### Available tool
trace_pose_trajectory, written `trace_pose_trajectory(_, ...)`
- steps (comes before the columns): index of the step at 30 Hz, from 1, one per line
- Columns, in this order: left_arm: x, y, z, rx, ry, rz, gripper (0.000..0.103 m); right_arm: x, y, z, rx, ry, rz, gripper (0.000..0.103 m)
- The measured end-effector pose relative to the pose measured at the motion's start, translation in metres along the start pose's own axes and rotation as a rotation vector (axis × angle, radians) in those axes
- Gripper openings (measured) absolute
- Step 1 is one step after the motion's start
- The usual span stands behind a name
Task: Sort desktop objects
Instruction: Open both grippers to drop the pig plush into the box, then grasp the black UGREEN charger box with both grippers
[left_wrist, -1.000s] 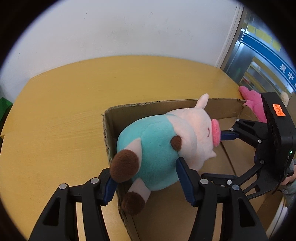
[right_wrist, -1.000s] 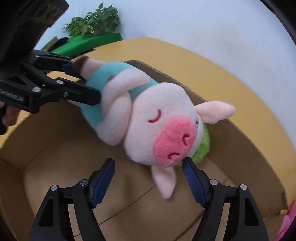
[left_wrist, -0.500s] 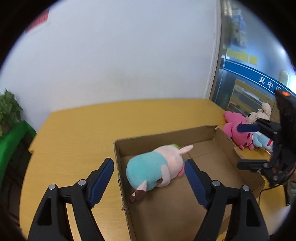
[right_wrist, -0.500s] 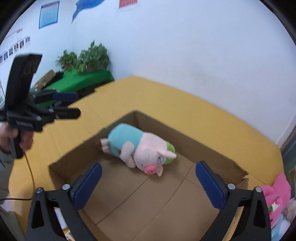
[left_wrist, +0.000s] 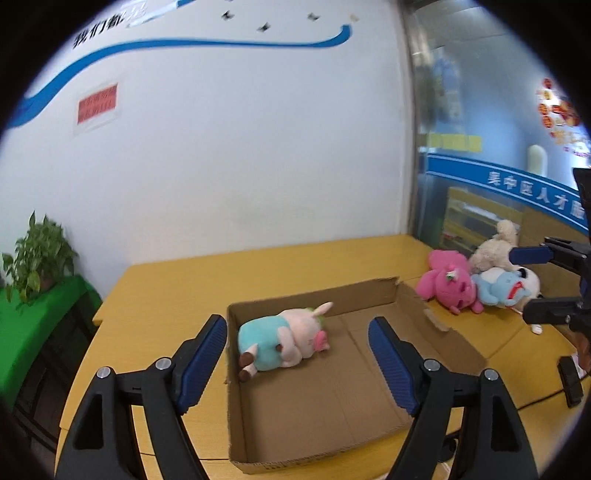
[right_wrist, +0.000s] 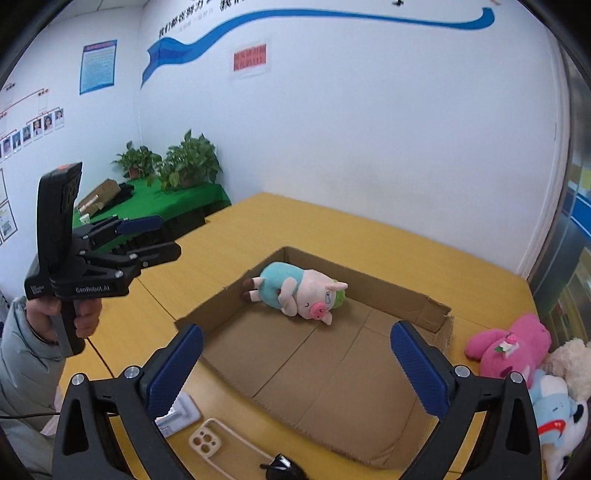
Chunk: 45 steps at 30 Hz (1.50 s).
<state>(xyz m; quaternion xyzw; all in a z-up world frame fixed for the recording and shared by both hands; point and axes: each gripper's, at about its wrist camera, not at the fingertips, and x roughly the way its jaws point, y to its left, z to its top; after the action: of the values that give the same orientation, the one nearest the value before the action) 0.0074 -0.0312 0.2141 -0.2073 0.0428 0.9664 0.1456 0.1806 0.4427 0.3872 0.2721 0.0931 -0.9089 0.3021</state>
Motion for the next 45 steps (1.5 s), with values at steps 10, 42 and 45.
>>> trace_pose_trajectory(10, -0.051, -0.033, -0.031, -0.039, 0.08, -0.264, 0.086, -0.072, 0.039, -0.059, 0.029, -0.007, 0.09, 0.103)
trace_pose_trajectory(42, 0.012, -0.046, -0.19, -0.323, 0.549, -0.424, 0.086, 0.135, 0.072, -0.234, 0.578, 0.424, 0.496, 0.074)
trace_pose_trajectory(45, 0.014, -0.047, -0.199, -0.317, 0.588, -0.425, 0.086, 0.125, 0.073, -0.229, 0.482, 0.469, 0.446, 0.094)
